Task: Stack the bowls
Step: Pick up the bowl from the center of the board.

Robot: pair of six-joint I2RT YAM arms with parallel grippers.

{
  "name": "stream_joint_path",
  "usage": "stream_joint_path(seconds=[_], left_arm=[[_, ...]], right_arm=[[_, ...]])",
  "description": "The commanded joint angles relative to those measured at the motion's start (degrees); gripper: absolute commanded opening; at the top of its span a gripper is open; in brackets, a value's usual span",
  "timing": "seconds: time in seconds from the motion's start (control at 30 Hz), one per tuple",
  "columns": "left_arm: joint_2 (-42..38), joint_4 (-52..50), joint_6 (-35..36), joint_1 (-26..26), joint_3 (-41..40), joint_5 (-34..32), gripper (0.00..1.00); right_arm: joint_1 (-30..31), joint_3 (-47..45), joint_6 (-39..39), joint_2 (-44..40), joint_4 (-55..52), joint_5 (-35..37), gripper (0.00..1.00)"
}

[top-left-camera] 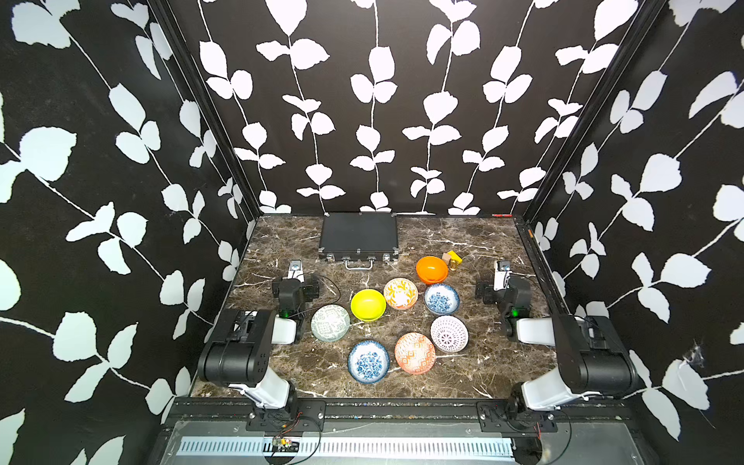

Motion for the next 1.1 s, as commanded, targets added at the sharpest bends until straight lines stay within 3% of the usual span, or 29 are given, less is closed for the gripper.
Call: stream_joint_path(seconds=[0.0,0.9,1.07], left_arm=[[-0.22,0.92,0.42,0.23,0.76,0.54,0.99],[-0.15,0.89,0.37,0.23,0.84,0.45,0.99],[-0.51,1.62,0.46,0.28,0.12,0.54,0.99]], right_arm=[[-0.15,0.64,0.38,0.23,2.26,-0.42,0.99],[-0.12,0.58,0.38,0.22,2.14,-0.36,0.99],[1.35,0.42,-0.42,-0.07,2.05,2.63,0.99]])
